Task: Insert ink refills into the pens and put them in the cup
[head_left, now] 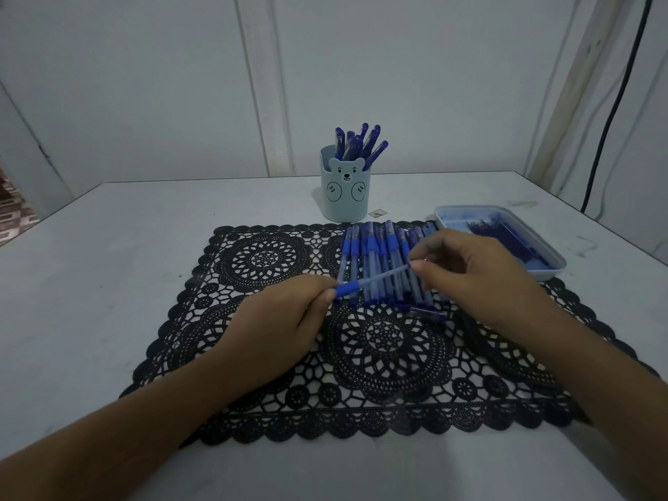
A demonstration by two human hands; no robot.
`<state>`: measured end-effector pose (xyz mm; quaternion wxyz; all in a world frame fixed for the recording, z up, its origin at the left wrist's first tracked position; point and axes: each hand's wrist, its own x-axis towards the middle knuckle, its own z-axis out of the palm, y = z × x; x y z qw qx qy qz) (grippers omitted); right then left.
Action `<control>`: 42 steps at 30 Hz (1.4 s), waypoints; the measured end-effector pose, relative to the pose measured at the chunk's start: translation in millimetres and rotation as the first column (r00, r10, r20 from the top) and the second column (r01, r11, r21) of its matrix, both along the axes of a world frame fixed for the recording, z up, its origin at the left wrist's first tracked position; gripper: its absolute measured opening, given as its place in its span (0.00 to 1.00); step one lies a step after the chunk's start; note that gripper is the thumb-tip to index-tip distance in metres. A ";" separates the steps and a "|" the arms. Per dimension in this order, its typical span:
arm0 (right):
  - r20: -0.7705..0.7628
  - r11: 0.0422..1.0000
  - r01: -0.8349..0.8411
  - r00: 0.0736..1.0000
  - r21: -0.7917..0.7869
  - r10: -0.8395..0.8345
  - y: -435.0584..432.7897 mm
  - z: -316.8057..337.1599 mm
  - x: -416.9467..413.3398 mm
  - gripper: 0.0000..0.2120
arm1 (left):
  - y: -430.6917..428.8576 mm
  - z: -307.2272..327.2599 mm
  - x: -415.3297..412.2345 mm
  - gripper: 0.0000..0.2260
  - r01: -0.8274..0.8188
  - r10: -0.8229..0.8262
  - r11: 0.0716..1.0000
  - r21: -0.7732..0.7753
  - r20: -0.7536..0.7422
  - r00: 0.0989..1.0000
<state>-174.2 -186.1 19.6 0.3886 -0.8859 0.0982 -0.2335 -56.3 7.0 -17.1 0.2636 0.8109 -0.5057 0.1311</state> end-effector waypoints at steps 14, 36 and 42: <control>-0.188 0.971 -0.238 0.955 -0.015 0.231 8.0 5.0 -5.8 0.14 | 2.1 2.5 -5.7 0.13 0.070 -0.074 0.997 0.030 0.143 0.987; -0.193 0.962 -0.082 0.981 -0.261 0.031 3.1 -2.0 -1.7 0.06 | 2.2 -3.3 0.4 0.16 -0.018 0.019 1.000 -0.013 0.066 0.998; -0.103 0.996 -0.081 0.992 -0.046 0.075 11.8 0.1 -1.5 0.04 | 1.3 -2.1 -0.6 0.16 0.004 -0.004 1.000 0.001 0.099 0.995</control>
